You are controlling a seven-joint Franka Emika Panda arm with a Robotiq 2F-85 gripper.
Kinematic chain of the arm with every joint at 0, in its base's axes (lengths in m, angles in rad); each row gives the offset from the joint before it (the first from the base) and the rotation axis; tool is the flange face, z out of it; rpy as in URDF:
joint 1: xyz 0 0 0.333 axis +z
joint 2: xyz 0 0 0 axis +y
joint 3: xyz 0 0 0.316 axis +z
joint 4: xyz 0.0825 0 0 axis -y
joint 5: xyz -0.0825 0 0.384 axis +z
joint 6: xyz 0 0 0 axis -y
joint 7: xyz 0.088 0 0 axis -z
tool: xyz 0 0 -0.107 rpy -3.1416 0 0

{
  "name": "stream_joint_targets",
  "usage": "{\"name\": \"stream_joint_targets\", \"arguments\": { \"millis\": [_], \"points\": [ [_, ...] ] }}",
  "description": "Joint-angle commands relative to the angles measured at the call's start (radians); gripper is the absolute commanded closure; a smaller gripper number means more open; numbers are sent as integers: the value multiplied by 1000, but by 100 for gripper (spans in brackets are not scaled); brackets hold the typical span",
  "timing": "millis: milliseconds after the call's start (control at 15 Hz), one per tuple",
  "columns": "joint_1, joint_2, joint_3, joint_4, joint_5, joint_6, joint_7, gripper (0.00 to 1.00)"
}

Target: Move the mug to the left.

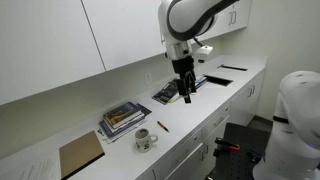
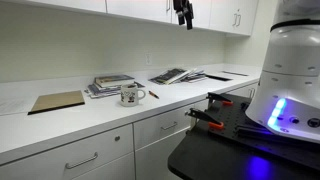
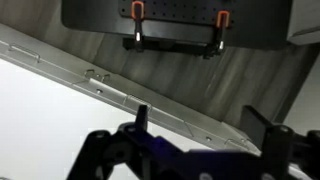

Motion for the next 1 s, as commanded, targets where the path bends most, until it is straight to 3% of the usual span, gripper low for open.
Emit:
{"name": "stream_joint_targets", "arguments": {
  "millis": [0, 267, 400, 667, 933],
  "points": [
    [-6, 1, 6, 1, 3, -1, -2, 0],
    [-6, 1, 6, 1, 3, -1, -2, 0],
    [-17, 46, 22, 2, 24, 86, 93, 0],
    [-19, 245, 47, 24, 108, 377, 282, 0],
    [-8, 521, 59, 100, 132, 631, 323, 0]
  ]
}}
